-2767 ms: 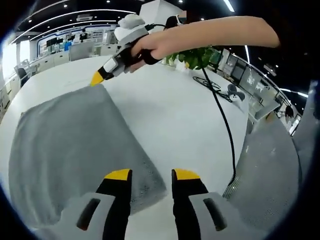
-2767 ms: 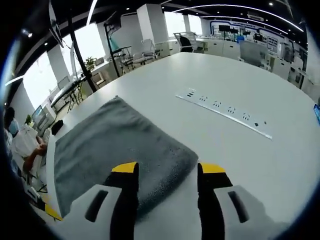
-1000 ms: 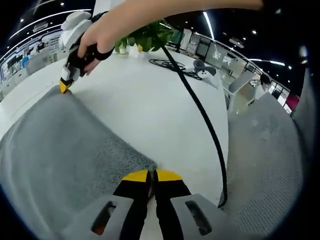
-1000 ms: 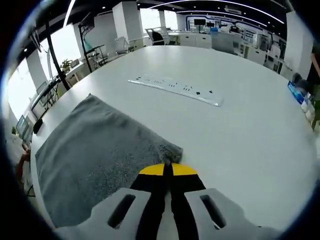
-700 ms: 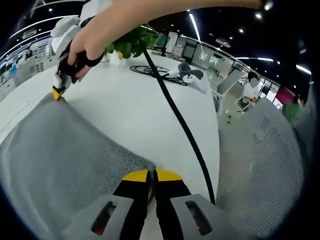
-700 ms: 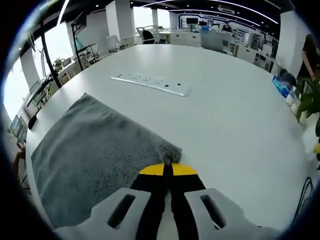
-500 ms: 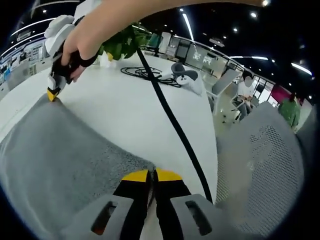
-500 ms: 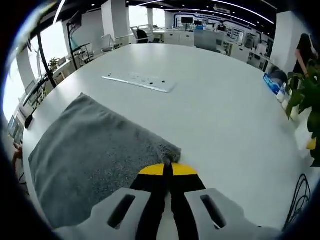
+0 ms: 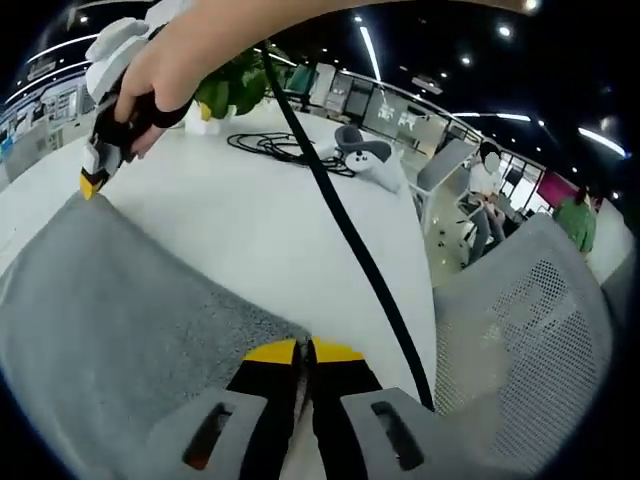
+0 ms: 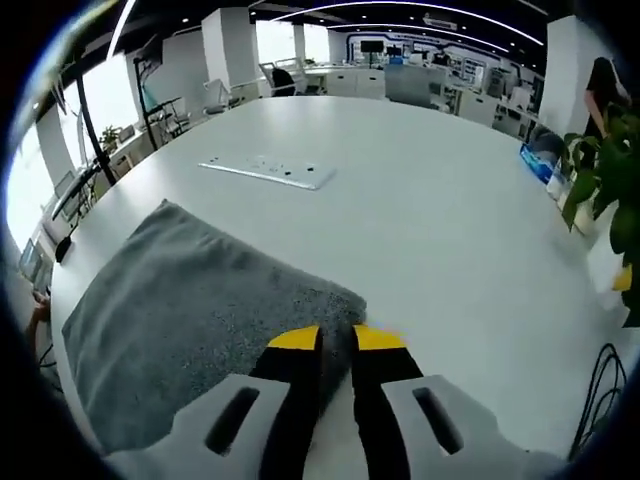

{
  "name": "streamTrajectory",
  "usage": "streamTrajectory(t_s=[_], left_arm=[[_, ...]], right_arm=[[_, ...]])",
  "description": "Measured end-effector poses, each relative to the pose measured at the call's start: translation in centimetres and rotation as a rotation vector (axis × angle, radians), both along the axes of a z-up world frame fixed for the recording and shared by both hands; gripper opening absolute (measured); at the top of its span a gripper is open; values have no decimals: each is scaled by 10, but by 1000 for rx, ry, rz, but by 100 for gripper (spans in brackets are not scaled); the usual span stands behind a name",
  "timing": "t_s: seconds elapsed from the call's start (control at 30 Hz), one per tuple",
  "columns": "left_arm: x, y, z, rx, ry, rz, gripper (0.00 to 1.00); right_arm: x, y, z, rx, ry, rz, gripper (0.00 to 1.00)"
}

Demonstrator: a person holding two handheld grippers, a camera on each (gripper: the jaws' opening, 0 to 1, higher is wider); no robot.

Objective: Fold the towel on the table until its edges align and the towel forms a compact rectangular stack.

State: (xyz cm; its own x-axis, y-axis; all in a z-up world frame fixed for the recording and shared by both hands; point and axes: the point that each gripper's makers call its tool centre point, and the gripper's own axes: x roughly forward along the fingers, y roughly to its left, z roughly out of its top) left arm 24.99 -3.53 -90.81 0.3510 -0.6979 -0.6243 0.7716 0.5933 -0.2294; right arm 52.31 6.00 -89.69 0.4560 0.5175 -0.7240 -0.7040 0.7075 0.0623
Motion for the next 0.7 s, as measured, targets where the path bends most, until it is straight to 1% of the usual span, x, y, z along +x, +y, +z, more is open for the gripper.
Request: streamTrajectory(t_s=[0.07,0.13,0.2,0.27,0.3,0.33,0.43,0.53,0.63,0.7], left_arm=[[0,0,0,-3,5,2,4],[0,0,-1,-6,8,8,4],[0,1,-1,-10,11,14,4],[0,1,-1,-16,12,20,4],[0,1,0,-20,11,22,4],[-1,2,0,-24,9,24,4],[0,3,2,-46,9,46,4],[0,2,5,-58,5,47,4],[0,3,9,-66,-5,47,4],[1,4,13,-78,-14,51,4]], right_arm=[[0,1,-2,20,21,-13,22],[1,-1,-6,28,42,-43,19],[2,-1,-8,56,59,-78,17],[3,2,-9,112,88,-110,18],[3,4,-8,136,90,-116,17],[5,3,-7,158,96,-144,16],[7,0,-9,162,99,-159,12],[6,0,-12,165,109,-167,9],[5,0,-12,169,114,-183,1],[5,1,-11,174,121,-201,1]])
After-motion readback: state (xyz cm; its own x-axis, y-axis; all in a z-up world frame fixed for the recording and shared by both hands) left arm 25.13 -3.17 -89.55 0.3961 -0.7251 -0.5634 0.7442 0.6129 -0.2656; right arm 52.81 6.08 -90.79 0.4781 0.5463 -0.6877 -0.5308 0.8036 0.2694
